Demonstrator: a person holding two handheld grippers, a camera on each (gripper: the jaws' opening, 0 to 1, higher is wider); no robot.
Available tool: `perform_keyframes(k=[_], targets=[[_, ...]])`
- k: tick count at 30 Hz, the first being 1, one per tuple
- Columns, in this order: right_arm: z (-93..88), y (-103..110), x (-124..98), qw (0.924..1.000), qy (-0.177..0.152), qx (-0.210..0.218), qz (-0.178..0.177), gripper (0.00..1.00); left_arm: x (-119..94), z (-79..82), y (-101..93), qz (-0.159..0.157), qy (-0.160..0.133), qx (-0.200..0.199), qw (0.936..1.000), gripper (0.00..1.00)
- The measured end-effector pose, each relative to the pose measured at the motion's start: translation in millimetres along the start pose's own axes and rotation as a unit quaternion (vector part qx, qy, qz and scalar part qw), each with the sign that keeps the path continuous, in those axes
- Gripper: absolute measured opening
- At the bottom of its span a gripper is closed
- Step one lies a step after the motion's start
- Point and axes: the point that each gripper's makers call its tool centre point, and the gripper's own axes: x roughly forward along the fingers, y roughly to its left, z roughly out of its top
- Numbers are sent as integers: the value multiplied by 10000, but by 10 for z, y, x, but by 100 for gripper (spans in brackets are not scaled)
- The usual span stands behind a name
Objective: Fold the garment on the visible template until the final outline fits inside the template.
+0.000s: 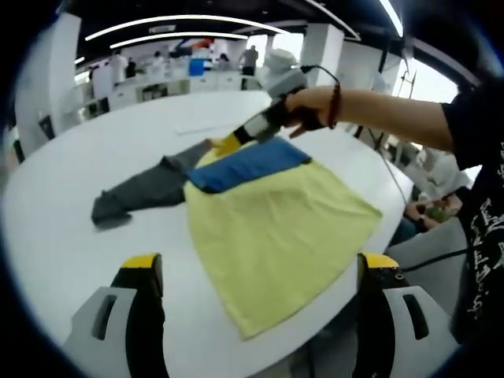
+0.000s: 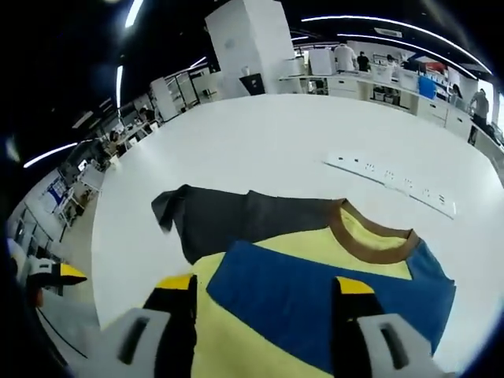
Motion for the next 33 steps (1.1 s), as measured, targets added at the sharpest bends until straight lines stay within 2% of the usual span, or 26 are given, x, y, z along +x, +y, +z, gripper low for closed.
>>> perform_keyframes(k=[2, 7, 22, 30, 33], targets=[[-56, -50, -91, 10000, -7, 17, -81, 69, -1, 0, -12, -4, -1, 2, 10000, 99], [-181, -339, -220, 9993, 86, 62, -366, 69, 0, 2, -31, -33, -14, 11, 10000, 99], [-457, -1020, -627, 9944, 262, 251, -996, 68, 23, 32, -97, -71, -27, 65, 9999, 99], [-699, -1303, -746, 9921, 373, 389, -1130, 63, 11, 42, -84, -41, -22, 84, 10000, 99], [-773, -1369, -795, 9911, 420, 465, -1178, 56, 15, 49, -90, -54, -48, 77, 9999, 99]])
